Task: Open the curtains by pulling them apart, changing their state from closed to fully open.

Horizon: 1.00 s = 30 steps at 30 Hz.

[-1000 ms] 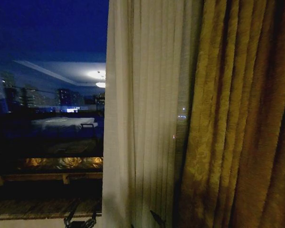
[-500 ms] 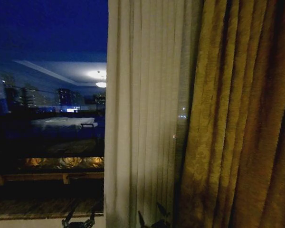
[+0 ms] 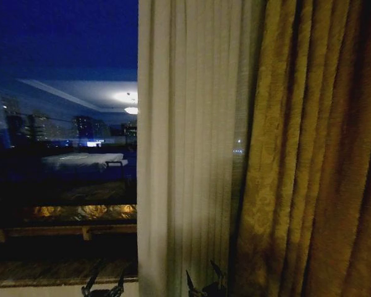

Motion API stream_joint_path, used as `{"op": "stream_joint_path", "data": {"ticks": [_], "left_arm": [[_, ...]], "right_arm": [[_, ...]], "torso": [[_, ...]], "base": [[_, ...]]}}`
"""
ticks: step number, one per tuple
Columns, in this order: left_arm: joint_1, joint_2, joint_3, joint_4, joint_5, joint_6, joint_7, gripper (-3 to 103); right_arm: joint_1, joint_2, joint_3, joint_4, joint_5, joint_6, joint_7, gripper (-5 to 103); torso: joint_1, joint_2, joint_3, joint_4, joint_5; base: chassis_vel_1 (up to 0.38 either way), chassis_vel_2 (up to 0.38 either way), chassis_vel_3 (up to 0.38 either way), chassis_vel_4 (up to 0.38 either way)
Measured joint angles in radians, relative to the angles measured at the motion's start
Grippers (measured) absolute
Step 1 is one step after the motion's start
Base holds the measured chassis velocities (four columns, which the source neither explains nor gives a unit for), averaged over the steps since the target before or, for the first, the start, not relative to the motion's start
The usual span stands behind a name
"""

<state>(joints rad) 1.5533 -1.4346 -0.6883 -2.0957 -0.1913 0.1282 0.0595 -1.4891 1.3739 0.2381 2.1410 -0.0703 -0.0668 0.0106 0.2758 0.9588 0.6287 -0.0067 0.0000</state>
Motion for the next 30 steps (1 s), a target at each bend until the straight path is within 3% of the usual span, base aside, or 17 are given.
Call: {"op": "stream_joint_path", "data": {"ticks": [17,24,30], "left_arm": [[0.007,-0.003,-0.003,0.002,0.004,-0.008,0.0,100],[0.008,-0.003,0.0,0.003,0.005,-0.019,0.003,100],[0.012,0.0,-0.001,0.008,0.006,-0.031,0.004,100]], "right_arm": [[0.01,0.0,0.009,-0.008,-0.007,0.047,-0.025,100],[0.005,0.0,0.016,-0.008,-0.01,0.069,-0.036,100],[0.007,0.0,0.025,-0.011,-0.012,0.082,-0.051,100]], "torso": [[0.0,0.0,0.0,0.0003,-0.0006],[0.0,0.0,0.0,-0.0003,0.0009],[0.0,0.0,0.0,0.0001,-0.0001]], "base": [[0.236,0.229,-0.225,-0.223],[0.02,0.029,-0.032,-0.028],[-0.007,-0.008,0.0,0.003]]}}
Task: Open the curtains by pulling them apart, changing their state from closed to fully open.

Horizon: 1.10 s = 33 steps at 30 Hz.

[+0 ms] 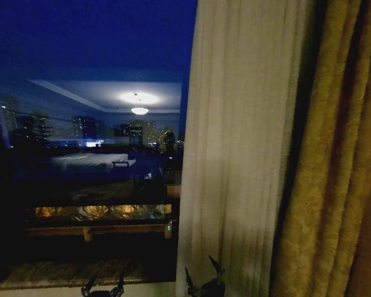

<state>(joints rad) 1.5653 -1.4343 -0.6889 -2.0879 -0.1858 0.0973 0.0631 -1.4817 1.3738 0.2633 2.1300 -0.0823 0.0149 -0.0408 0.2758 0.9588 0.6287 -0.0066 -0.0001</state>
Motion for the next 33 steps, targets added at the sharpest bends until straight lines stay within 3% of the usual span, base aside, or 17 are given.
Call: {"op": "stream_joint_path", "data": {"ticks": [21,33], "left_arm": [[-0.009,0.001,-0.001,0.017,0.001,-0.011,0.0,100],[-0.014,0.004,0.0,0.031,-0.001,-0.006,0.0,100]], "right_arm": [[0.03,0.0,0.0,-0.042,-0.018,0.03,0.008,100],[0.066,0.0,0.04,-0.035,0.033,-0.126,0.143,100]], "torso": [[0.0,0.0,0.0,0.0001,-0.0002],[0.0,0.0,0.0,-0.0001,-0.0002]], "base": [[-0.013,0.123,0.009,-0.113],[-0.013,0.022,0.012,-0.019]]}}
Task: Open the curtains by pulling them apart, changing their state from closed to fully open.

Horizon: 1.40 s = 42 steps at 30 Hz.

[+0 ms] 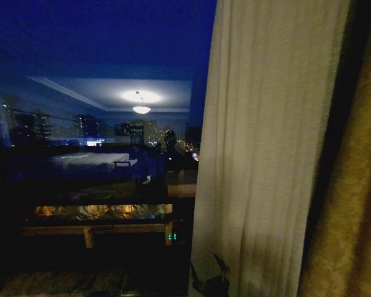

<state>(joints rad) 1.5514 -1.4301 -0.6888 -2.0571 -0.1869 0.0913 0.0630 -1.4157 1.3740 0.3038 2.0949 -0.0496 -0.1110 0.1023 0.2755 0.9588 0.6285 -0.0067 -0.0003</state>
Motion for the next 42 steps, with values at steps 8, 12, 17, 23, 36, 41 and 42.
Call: {"op": "stream_joint_path", "data": {"ticks": [8,12,17,23,36,41,42], "left_arm": [[-0.007,0.015,-0.007,0.004,-0.008,0.008,0.0,100],[-0.016,0.026,-0.006,0.012,-0.01,0.017,0.0,100],[-0.032,0.034,0.002,0.018,-0.01,0.028,0.0,100],[-0.035,0.033,0.006,0.017,-0.011,0.033,0.0,100],[-0.041,0.016,0.007,0.025,-0.002,0.038,-0.001,100],[-0.045,0.002,0.019,0.026,0.021,0.044,-0.001,100],[-0.045,0.002,0.019,0.026,0.021,0.044,-0.001,100]], "right_arm": [[-0.009,0.0,0.045,0.039,-0.005,-0.104,0.08,100],[-0.105,0.0,0.092,0.084,-0.016,-0.097,0.08,100],[-0.126,0.0,0.131,0.067,-0.011,-0.051,0.083,100],[0.005,0.0,0.157,-0.02,-0.004,-0.043,0.151,100],[-0.02,0.0,0.241,-0.084,0.038,-0.005,0.093,100],[0.032,0.0,0.194,-0.115,0.079,0.028,-0.026,100],[0.032,0.0,0.194,-0.115,0.079,0.028,-0.026,100]], "torso": [[0.0,0.0,0.0,0.0001,0.0001],[0.0,0.0,0.0,-0.0002,0.0001],[0.0,0.0,0.0,-0.0003,0.0001],[0.0,0.0,0.0,0.0006,0.0003],[0.0,0.0,0.0,-0.0001,0.0003],[0.0,0.0,0.0,0.0001,0.0002],[0.0,0.0,0.0,0.0001,0.0002]], "base": [[0.0,0.0,0.0,0.0],[0.0,0.0,0.0,0.0],[0.0,0.0,0.0,0.0],[0.0,0.0,0.0,0.0],[0.0,0.0,0.0,0.0],[0.0,0.0,0.0,0.0],[0.0,0.0,0.0,0.0]]}}
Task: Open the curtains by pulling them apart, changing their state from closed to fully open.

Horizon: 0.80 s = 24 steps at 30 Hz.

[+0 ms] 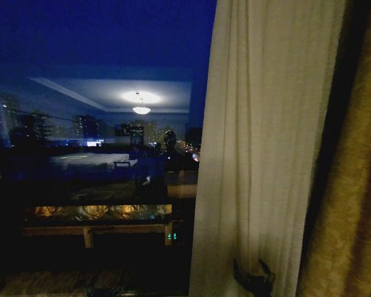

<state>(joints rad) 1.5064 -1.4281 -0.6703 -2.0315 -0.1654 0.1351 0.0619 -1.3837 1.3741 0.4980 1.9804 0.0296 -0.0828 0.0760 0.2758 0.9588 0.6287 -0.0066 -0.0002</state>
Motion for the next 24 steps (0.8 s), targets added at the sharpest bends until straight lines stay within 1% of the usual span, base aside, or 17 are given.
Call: {"op": "stream_joint_path", "data": {"ticks": [2,8,11,14,19,20,22,23,24], "left_arm": [[0.0,0.0,0.0,-0.003,0.002,0.001,0.0,100],[0.001,-0.001,-0.002,-0.006,0.004,0.002,0.0,100],[0.002,-0.003,-0.001,-0.006,0.005,0.002,0.0,100],[0.002,-0.004,0.001,-0.006,0.007,0.002,0.0,100],[0.001,-0.004,0.003,-0.005,0.008,0.002,0.0,100],[0.002,-0.004,0.003,-0.006,0.008,0.002,0.0,100],[0.006,-0.003,0.0,-0.006,0.008,0.002,0.0,100],[0.006,-0.003,0.0,-0.006,0.008,0.002,0.0,100],[0.007,-0.003,-0.001,-0.006,0.008,0.001,0.0,100]], "right_arm": [[0.036,0.0,-0.018,-0.024,0.001,0.014,-0.022,100],[0.099,0.0,-0.055,-0.043,0.0,0.015,-0.033,100],[0.12,0.0,-0.072,-0.048,-0.011,0.01,-0.032,100],[0.146,0.0,-0.116,-0.058,-0.029,-0.005,-0.029,100],[0.171,0.0,-0.148,-0.077,-0.035,-0.02,-0.027,100],[0.175,0.0,-0.154,-0.082,-0.037,-0.021,-0.027,103],[0.181,0.0,-0.168,-0.092,-0.043,-0.024,-0.027,94],[0.181,0.0,-0.168,-0.092,-0.043,-0.024,-0.027,94],[0.183,0.0,-0.171,-0.096,-0.043,-0.024,-0.027,89]], "torso": [[0.0,0.0,0.0,0.0001,0.0],[0.0,0.0,0.0,0.0,-0.0001],[0.0,0.0,0.0,0.0,-0.0001],[0.0,0.0,0.0,-0.0001,-0.0001],[0.0,0.0,0.0,0.0,-0.0002],[0.0,0.0,0.0,0.0,-0.0002],[0.0,0.0,0.0,-0.0001,-0.0001],[0.0,0.0,0.0,-0.0001,-0.0001],[0.0,0.0,0.0,0.0,-0.0001]], "base": [[0.0,0.0,0.0,0.0],[0.0,0.0,0.0,0.0],[0.0,0.0,0.0,0.0],[0.0,0.0,0.0,0.0],[0.0,0.0,0.0,0.0],[0.0,0.0,0.0,0.0],[0.0,0.0,0.0,0.0],[0.0,0.0,0.0,0.0],[0.0,0.0,0.0,0.0]]}}
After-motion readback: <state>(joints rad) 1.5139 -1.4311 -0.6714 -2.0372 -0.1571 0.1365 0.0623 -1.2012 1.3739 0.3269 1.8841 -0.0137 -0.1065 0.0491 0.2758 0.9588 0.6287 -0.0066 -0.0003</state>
